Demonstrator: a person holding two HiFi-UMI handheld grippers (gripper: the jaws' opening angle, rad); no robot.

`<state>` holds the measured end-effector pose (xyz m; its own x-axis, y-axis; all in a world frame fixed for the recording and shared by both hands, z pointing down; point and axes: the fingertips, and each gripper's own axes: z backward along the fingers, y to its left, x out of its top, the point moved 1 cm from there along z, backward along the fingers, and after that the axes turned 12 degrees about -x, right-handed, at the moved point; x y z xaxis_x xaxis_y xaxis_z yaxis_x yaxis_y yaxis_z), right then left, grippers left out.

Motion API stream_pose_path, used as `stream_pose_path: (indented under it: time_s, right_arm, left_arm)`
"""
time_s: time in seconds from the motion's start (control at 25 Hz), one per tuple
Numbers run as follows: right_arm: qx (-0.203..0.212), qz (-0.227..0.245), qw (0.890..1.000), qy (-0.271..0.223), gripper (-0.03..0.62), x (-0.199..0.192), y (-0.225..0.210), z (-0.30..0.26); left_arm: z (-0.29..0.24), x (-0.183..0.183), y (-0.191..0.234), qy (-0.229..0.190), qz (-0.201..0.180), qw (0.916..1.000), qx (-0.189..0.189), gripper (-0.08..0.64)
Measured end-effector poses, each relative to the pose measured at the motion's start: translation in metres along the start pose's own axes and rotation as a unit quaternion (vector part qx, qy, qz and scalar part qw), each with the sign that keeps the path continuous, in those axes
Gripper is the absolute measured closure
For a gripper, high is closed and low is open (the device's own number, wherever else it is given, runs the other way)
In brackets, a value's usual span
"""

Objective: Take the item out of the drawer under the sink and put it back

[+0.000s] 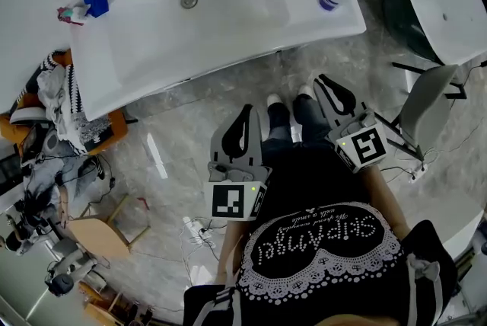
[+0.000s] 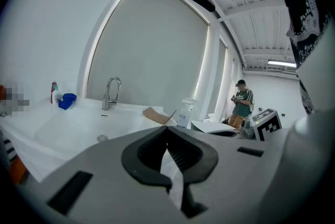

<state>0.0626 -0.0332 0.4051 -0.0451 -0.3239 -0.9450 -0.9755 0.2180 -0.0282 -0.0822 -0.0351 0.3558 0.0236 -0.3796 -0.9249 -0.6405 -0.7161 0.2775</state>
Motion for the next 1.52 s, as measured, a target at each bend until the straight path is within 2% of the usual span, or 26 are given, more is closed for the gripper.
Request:
stream_pose_path:
  time_s: [0.12,0.36,0.48,0.64,0.8,1.0,1.28,1.4,1.52]
  right_arm:
    - [-0.005,-0.002,1.000,0.013,0.524,-0.019,-0.001,-0.009]
    - [-0.031,-0.007,0.999,0.033,0.496,-0.052,-0.008,-0.031]
    - [-0.040,-0.024,0.998,0.047,0.486,-0.074,-0.010,-0.038]
    - [-0.029,-0.059,0.996,0.056,0.469,-0.117,-0.015,-0.054]
    - [-0.043,-0.082,0.994,0.053,0.459,-0.151,-0.022,-0.077]
    - [-0.063,-0.087,0.992,0.068,0.427,-0.201,-0.032,-0.120]
    - [-0.087,-0.106,0.984,0.114,0.396,-0.275,-0.033,-0.175]
    - [-0.093,-0.095,0.983,0.128,0.380,-0.292,-0.029,-0.199]
    - [-0.117,-0.095,0.978,0.141,0.380,-0.308,-0.032,-0.216]
  left_arm:
    - [-0.005,-0.010,-0.007,0.009,0.006,0.9998,-0.016,0.555]
    - [-0.017,-0.024,-0.015,0.014,0.011,0.9986,-0.049,0.555]
    - [-0.023,-0.030,-0.019,0.016,0.015,0.9975,-0.067,0.555]
    - [-0.034,-0.052,-0.030,0.016,0.029,0.9963,-0.080,0.555]
    - [-0.041,-0.070,-0.046,0.039,0.053,0.9915,-0.112,0.555]
    - [-0.044,-0.095,-0.054,0.060,0.076,0.9854,-0.140,0.555]
    - [-0.041,-0.118,-0.052,0.082,0.112,0.9809,-0.136,0.555]
    - [-0.044,-0.119,-0.046,0.078,0.118,0.9815,-0.129,0.557]
    - [-0.045,-0.118,-0.040,0.072,0.128,0.9813,-0.124,0.555]
